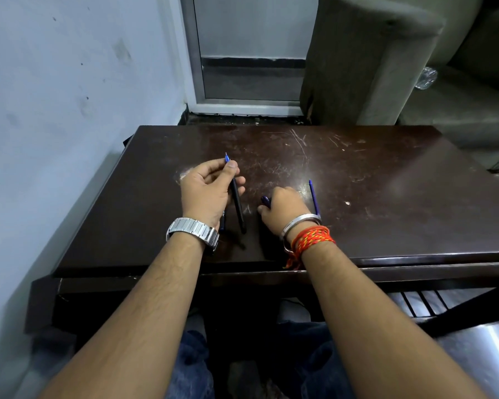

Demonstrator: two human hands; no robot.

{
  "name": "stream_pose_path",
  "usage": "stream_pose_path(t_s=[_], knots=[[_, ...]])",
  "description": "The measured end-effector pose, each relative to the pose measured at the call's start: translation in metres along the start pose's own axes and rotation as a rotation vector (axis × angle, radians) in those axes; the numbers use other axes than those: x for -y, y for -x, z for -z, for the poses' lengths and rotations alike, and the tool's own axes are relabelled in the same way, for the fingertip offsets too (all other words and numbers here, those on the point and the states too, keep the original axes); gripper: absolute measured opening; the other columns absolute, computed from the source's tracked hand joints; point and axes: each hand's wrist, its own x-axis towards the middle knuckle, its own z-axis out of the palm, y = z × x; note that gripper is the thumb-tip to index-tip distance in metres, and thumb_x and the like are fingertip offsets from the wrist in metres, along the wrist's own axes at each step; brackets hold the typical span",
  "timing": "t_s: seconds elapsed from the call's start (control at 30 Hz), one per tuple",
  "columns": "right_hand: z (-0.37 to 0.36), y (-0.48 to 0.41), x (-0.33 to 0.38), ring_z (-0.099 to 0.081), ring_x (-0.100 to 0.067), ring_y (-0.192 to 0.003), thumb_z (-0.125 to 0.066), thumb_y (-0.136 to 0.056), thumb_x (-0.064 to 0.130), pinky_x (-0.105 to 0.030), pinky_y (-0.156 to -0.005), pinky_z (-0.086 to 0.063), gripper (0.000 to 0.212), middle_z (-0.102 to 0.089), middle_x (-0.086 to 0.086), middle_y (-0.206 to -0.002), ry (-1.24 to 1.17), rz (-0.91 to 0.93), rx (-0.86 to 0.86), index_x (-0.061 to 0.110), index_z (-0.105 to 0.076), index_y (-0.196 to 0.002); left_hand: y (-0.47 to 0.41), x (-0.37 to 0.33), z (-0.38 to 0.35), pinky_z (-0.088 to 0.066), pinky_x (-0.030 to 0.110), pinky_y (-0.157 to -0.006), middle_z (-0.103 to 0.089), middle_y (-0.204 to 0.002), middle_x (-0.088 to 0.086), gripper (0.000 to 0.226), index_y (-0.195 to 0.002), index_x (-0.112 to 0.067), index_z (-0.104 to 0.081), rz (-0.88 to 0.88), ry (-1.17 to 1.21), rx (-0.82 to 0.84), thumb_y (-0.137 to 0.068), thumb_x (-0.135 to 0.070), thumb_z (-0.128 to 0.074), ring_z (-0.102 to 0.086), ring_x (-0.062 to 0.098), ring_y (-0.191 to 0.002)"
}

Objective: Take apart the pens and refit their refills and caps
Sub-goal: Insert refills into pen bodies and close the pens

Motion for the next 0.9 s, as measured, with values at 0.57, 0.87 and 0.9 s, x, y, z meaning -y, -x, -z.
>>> stream_pose_path(t_s=[0.57, 0.87, 0.9], knots=[[0.023, 0.021, 0.005, -0.062, -0.012, -0.065, -0.058, -0.096, 0.014, -0.024, -0.066, -0.049, 0.017, -0.074, -0.010, -0.085, -0.482, 0.355, 0.215, 0.004, -0.072, -0.094, 0.005, -0.006, -0.003, -0.058, 0.024, -0.069, -0.075, -0.089, 0.008, 0.014, -0.100, -0.007, -0.068, 0.121, 0.109, 0.196, -0.096, -0.002, -0.056, -0.075, 0.018, -0.083], [0.017, 0.018, 0.010, -0.061, 0.003, -0.050, -0.077, -0.082, 0.026, -0.016, -0.055, -0.052, 0.014, -0.070, 0.004, -0.065, -0.440, 0.322, 0.122, 0.012, -0.074, -0.084, -0.003, 0.001, 0.005, -0.060, 0.027, -0.062, -0.072, -0.061, -0.009, 0.031, -0.068, -0.021, -0.071, -0.116, -0.212, -0.091, -0.052, -0.027, -0.096, -0.068, 0.007, -0.059], [0.017, 0.019, 0.011, -0.062, 0.002, -0.050, -0.077, -0.082, 0.025, -0.017, -0.054, -0.053, 0.012, -0.070, 0.004, -0.066, -0.471, 0.318, 0.138, 0.013, -0.074, -0.083, -0.004, 0.002, 0.005, -0.059, 0.025, -0.061, -0.069, -0.061, -0.011, 0.039, -0.070, -0.022, -0.068, -0.122, -0.246, -0.111, -0.047, -0.036, -0.096, -0.064, 0.005, -0.059]])
